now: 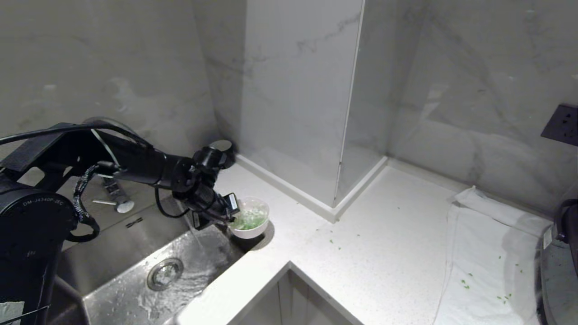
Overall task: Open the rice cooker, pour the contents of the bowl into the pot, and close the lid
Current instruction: Place the bowl on the table
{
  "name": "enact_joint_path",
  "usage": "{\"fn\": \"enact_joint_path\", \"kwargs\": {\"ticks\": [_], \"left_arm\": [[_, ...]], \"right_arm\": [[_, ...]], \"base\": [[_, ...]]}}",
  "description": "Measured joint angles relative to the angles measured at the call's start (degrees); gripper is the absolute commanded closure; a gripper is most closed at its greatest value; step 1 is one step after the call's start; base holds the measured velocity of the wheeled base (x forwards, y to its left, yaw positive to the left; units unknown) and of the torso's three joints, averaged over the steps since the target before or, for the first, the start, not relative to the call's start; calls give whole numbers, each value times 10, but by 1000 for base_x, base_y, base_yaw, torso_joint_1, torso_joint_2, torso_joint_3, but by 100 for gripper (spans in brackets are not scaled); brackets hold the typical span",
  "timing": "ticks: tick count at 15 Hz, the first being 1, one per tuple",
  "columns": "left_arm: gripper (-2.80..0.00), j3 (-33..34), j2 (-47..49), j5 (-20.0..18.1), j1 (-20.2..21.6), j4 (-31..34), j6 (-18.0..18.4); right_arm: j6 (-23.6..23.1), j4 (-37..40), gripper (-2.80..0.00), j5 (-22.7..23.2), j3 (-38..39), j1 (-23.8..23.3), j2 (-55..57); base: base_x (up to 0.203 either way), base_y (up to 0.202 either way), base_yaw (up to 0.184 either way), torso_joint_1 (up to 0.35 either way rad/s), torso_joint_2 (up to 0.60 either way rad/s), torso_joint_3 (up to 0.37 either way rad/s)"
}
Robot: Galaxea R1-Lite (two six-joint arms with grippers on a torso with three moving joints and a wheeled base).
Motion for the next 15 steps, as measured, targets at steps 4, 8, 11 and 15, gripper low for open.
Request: {"fn": "enact_joint_path", "kwargs": {"ticks": [4,8,11,15], "left_arm": [[0,-13,11,1,-39,-1,-5],[0,-33,33,3,-68,-1,-22],[0,-44,49,7,-88,-1,-23],[0,-64,74,22,-114,0,-35]], "right_arm": [[0,0,0,0,0,0,0],[0,0,0,0,0,0,0],[0,0,0,0,0,0,0],[0,0,0,0,0,0,0]], "base": [[0,0,0,0,0,0],[0,0,0,0,0,0],[0,0,0,0,0,0],[0,0,0,0,0,0]]}}
